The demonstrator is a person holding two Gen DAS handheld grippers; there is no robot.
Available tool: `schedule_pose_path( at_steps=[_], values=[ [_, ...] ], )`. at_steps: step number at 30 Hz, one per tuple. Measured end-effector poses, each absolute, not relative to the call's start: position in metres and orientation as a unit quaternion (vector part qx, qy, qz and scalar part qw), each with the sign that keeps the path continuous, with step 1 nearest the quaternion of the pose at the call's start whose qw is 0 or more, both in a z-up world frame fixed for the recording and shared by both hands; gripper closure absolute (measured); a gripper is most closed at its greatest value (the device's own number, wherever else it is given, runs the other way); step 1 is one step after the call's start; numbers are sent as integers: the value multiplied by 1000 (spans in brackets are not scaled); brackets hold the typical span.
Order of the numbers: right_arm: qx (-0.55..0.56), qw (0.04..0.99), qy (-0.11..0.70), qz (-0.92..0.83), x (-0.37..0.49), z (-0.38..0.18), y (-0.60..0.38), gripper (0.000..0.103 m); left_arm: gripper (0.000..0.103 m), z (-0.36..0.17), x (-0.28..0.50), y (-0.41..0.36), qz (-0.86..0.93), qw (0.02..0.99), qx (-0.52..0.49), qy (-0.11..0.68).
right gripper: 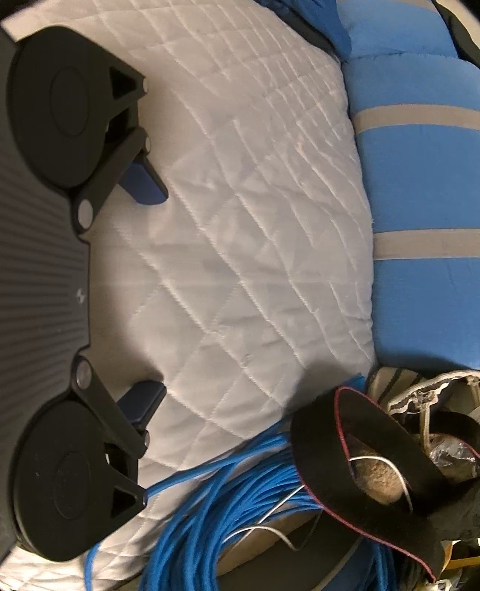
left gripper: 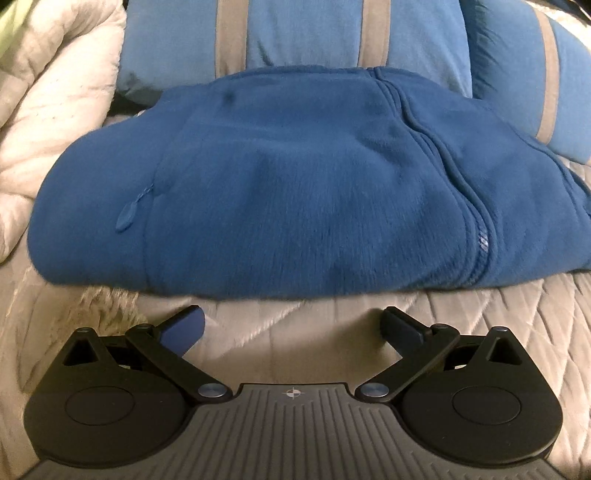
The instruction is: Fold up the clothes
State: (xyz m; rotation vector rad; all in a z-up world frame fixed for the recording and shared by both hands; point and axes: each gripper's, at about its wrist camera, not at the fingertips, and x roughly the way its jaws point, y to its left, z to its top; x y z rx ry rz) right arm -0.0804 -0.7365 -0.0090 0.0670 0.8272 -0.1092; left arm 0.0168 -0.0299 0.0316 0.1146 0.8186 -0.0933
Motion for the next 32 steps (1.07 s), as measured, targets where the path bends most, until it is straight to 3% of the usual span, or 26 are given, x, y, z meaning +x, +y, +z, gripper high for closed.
schedule_pose_path(
  at_steps=[14, 32],
  values=[
    [38, 938, 329, -98, -52, -24, -730, 0, 0, 19, 24, -35, -21, 942, 37, 333],
    [38, 943, 315, -98, -55, -27, -729, 0, 0, 16, 23, -33, -21, 948, 26, 317]
  ],
)
